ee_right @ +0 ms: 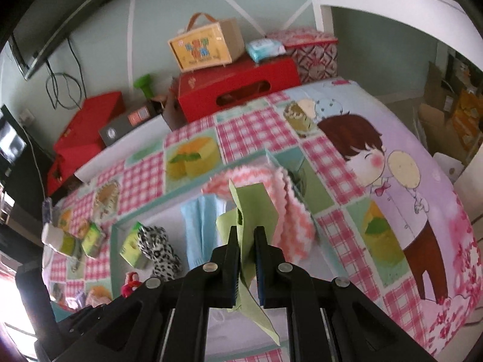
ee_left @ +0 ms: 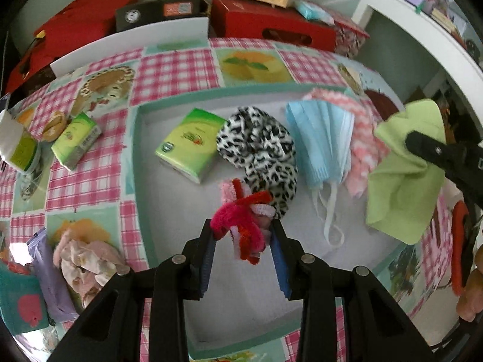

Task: Organize soft objects
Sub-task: 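Lower the red toy into the tray and open the left gripper while the right releases the cloth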

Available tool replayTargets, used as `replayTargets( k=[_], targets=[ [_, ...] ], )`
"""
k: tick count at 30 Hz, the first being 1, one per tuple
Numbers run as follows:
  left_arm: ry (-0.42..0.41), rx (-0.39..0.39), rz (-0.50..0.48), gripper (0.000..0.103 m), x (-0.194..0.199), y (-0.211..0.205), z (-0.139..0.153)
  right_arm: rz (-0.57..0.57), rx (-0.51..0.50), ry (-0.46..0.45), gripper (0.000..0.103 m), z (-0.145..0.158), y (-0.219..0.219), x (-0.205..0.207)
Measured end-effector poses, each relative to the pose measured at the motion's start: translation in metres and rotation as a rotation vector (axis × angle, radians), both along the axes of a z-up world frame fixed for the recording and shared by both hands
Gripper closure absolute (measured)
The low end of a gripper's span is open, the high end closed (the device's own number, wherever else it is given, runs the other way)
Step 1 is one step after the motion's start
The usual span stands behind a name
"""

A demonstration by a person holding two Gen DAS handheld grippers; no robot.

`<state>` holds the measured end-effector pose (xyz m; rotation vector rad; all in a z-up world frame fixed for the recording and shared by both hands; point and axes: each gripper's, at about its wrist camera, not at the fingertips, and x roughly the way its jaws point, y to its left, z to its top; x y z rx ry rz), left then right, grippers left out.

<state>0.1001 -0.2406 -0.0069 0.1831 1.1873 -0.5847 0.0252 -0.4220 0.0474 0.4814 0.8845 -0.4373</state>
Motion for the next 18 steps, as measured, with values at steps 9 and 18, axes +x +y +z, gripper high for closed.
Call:
replayTargets(
  k=[9,18],
  targets=[
    [0.000,0.039,0.002,0.063,0.001,0.000,-0.005,0.051,0.017,0.145,0.090,-0.040,0.014,0.026],
    [0.007,0.053,0.003,0.059,0.001,0.001,-0.006,0.049,-0.030,0.190,0.090,-0.044,0.023,0.035]
  ],
)
